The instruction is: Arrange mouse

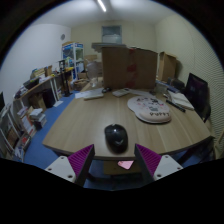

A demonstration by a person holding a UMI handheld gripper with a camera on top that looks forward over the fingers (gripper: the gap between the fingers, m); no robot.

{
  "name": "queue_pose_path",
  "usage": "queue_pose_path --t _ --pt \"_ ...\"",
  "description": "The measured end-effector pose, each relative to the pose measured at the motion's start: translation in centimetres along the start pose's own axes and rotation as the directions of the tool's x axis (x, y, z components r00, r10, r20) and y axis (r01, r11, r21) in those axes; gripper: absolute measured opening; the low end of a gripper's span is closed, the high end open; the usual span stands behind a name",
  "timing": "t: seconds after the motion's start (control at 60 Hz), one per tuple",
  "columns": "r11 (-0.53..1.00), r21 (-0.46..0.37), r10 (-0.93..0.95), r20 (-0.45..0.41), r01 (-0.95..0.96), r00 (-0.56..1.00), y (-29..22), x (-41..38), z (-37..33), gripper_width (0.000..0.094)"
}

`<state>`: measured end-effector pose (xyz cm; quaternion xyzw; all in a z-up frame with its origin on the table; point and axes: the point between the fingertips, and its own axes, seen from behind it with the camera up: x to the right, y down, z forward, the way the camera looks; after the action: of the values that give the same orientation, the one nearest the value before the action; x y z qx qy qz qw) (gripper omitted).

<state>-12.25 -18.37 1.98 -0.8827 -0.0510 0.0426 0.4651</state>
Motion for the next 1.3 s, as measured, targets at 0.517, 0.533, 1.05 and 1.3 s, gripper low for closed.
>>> queue_pose_path --t 0.517,0.533,1.05,1.3 --pt "0.995 0.095 0.038 -0.066 -0.032 0.997 -3.0 2.5 10.0 0.0725" --pt "0.994 0.1 0.042 -0.071 -0.035 0.997 -3.1 2.5 10.1 0.0693" --pt "0.978 0.203 0.047 -0.015 -0.043 0.999 -17.5 5.2 6.6 0.0366" --pt "0.973 0.223 0.101 -0.151 -0.066 0.983 -23.5 17.8 15.3 0.0363"
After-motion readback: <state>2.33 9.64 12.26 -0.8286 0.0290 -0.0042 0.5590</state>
